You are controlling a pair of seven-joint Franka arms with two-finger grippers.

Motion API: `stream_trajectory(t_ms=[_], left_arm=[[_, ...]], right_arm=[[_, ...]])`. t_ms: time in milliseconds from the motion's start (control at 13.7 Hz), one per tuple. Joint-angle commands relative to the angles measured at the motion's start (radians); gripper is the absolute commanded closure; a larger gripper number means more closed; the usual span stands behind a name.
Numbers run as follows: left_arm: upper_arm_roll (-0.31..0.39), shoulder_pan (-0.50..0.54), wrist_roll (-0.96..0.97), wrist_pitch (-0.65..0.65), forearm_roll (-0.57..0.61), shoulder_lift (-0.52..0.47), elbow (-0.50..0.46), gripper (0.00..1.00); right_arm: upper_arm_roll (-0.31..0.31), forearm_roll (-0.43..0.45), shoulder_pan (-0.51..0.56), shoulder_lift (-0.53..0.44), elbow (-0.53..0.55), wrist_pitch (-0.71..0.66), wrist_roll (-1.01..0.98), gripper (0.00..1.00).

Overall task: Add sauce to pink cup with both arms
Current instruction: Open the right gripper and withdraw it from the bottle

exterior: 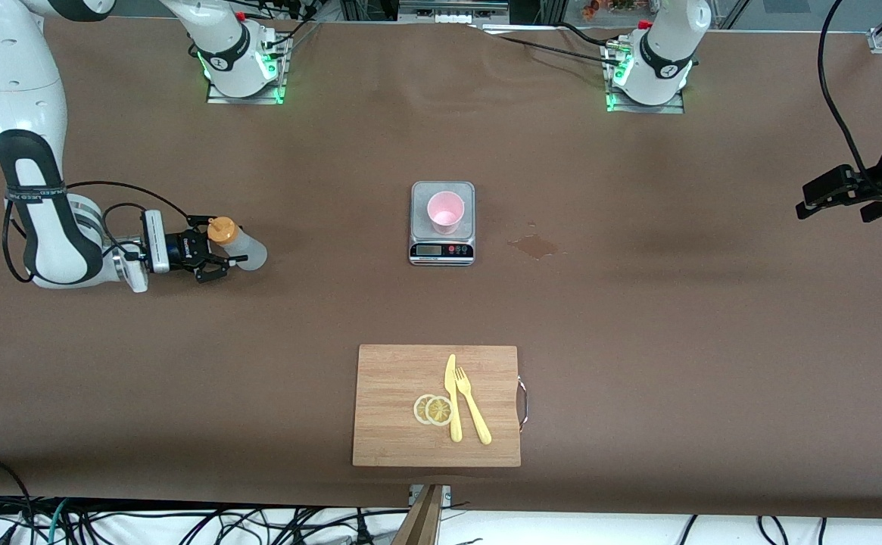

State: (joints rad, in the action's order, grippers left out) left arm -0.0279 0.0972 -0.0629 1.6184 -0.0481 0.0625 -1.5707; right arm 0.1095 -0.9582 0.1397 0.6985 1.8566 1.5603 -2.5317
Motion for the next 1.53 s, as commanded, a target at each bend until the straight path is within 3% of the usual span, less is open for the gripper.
stream_trajectory(t_ms=[0, 219, 802, 1166, 1458], left_arm=[[-0.006, 0.009, -0.006, -0.015, -0.024, 0.014, 0.029, 0.0], [-0.006, 0.009, -0.003, -0.014, -0.024, 0.014, 0.029, 0.0], [-0.004, 0.01, -0.006, -0.02, -0.025, 0.013, 0.031, 0.0], [-0.004, 0.01, -0.006, -0.022, -0.025, 0.011, 0.032, 0.0], [-0.004, 0.012, -0.006, -0.022, -0.025, 0.011, 0.034, 0.0]], right_arm=[[0.002, -0.011, 0.006, 0.003, -0.02, -0.016, -0.015, 0.0], [0.036, 0.019, 0.006, 0.001, -0.045, -0.04, -0.022, 0.0], [0.099, 0.231, 0.006, -0.109, -0.106, -0.04, 0.02, 0.0], [0.093, 0.416, -0.005, -0.304, -0.141, 0.047, 0.304, 0.0], [0.091, 0.538, -0.074, -0.425, -0.146, 0.108, 0.632, 0.0]])
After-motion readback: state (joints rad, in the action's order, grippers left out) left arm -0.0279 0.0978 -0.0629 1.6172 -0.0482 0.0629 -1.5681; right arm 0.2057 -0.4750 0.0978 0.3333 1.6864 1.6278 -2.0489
